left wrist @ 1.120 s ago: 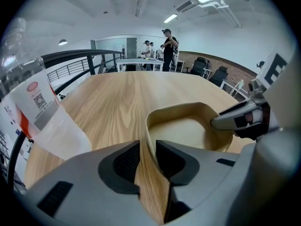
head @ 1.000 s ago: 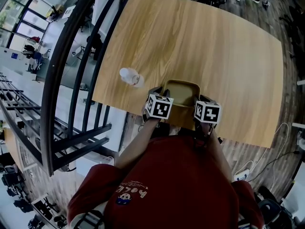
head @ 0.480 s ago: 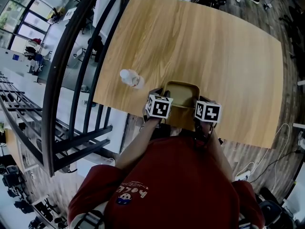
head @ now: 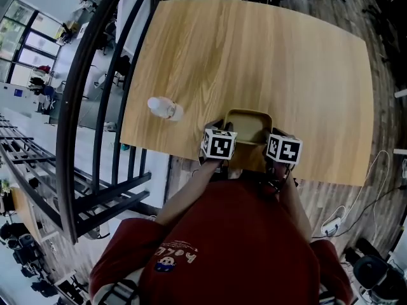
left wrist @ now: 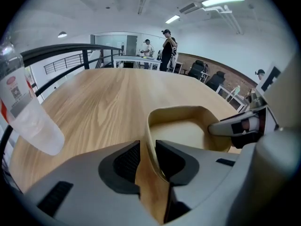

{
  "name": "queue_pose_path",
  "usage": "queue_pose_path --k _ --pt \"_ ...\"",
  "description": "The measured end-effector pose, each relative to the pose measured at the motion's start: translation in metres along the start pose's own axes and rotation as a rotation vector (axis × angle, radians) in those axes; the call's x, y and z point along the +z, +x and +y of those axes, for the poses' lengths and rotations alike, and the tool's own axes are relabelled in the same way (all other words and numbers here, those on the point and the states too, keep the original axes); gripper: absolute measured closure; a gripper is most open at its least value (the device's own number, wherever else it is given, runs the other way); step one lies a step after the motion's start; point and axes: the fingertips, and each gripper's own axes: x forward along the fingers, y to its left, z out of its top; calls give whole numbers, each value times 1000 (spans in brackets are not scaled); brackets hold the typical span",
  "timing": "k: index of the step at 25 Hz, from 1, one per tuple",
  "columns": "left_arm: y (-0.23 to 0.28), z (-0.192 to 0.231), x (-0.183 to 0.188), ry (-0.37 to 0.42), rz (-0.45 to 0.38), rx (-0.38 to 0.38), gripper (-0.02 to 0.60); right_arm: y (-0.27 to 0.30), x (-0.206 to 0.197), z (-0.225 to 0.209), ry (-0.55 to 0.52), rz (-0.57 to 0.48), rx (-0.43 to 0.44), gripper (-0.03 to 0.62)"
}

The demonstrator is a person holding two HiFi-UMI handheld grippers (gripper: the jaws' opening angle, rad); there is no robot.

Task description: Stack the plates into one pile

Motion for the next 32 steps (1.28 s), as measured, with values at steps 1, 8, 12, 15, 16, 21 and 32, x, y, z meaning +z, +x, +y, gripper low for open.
queue_pose_path --k 1,8,12,15,16,21,32 --pt "2 -7 1 -25 -1 -15 472 -3 0 -8 14 -5 -7 467" --pt "13 -44 4 -47 1 -72 472 -20 -9 -45 69 -26 -40 467" --pt "15 -57 5 -41 4 -90 472 -27 -12 -56 86 -31 -57 467" --pt "16 -61 5 -45 4 -92 472 -29 -11 -60 82 -32 -61 467" --pt "16 -61 6 -44 4 -91 472 -29 -11 -60 79 -32 -61 467" --pt "15 -61 7 -57 -12 -89 471 -27 -9 -60 57 -37 -56 467" --pt "-11 -52 36 -65 -122 -116 451 -39 18 -57 44 -158 -16 467"
